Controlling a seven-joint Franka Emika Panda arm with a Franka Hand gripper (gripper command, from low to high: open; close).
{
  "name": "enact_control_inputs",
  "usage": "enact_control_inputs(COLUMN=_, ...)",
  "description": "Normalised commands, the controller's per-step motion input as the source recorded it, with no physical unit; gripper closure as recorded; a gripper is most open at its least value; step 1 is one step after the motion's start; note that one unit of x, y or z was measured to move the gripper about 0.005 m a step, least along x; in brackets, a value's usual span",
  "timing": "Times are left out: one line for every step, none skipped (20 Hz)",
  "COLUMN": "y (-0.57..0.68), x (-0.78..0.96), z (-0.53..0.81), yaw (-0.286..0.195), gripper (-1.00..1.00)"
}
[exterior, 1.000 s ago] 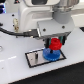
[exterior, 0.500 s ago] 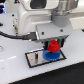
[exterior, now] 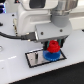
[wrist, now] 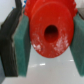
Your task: Insert the blue gear onto the right peg, followed by the red gear
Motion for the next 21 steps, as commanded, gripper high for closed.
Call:
enact_control_inputs(y=-0.11, x=0.18, z=-0.15, yaw=0.0, gripper=1.0)
enact_control_inputs(y=-0.18, x=0.12, z=-0.25, yaw=0.0, gripper=1.0)
enact_control_inputs(y=-0.15, x=0.09, z=-0.32, yaw=0.0, gripper=1.0)
enact_control_inputs(y=-0.08, x=0.12, z=-0.09, yaw=0.0, gripper=1.0)
enact_control_inputs(y=-0.1, x=0.09, z=-0.02, yaw=0.0, gripper=1.0)
enact_control_inputs(y=-0.02, x=0.09, z=-0.04, yaw=0.0, gripper=1.0)
enact_control_inputs(y=-0.04, x=0.1, z=-0.07, yaw=0.0, gripper=1.0)
enact_control_inputs(y=0.01, x=0.11, z=-0.05, yaw=0.0, gripper=1.0)
enact_control_inputs(y=0.0, x=0.08, z=-0.05, yaw=0.0, gripper=1.0)
enact_control_inputs(y=0.0, x=0.04, z=0.03, yaw=0.0, gripper=-1.0)
enact_control_inputs(y=0.0, x=0.01, z=0.08, yaw=0.0, gripper=-1.0)
enact_control_inputs(y=0.05, x=0.0, z=0.21, yaw=0.0, gripper=-1.0)
enact_control_inputs(y=0.11, x=0.0, z=0.34, yaw=0.0, gripper=-1.0)
enact_control_inputs(y=0.04, x=0.0, z=0.11, yaw=0.0, gripper=-1.0)
enact_control_inputs(y=0.05, x=0.0, z=0.25, yaw=0.0, gripper=-1.0)
enact_control_inputs(y=0.09, x=0.0, z=0.34, yaw=0.0, gripper=-1.0)
enact_control_inputs(y=0.05, x=0.01, z=0.33, yaw=0.0, gripper=-1.0)
enact_control_inputs(y=0.02, x=0.0, z=0.42, yaw=0.0, gripper=-1.0)
enact_control_inputs(y=0.01, x=0.01, z=0.43, yaw=0.0, gripper=-1.0)
enact_control_inputs(y=0.01, x=0.0, z=0.55, yaw=0.0, gripper=-1.0)
enact_control_inputs(y=0.03, x=0.0, z=0.64, yaw=0.0, gripper=-1.0)
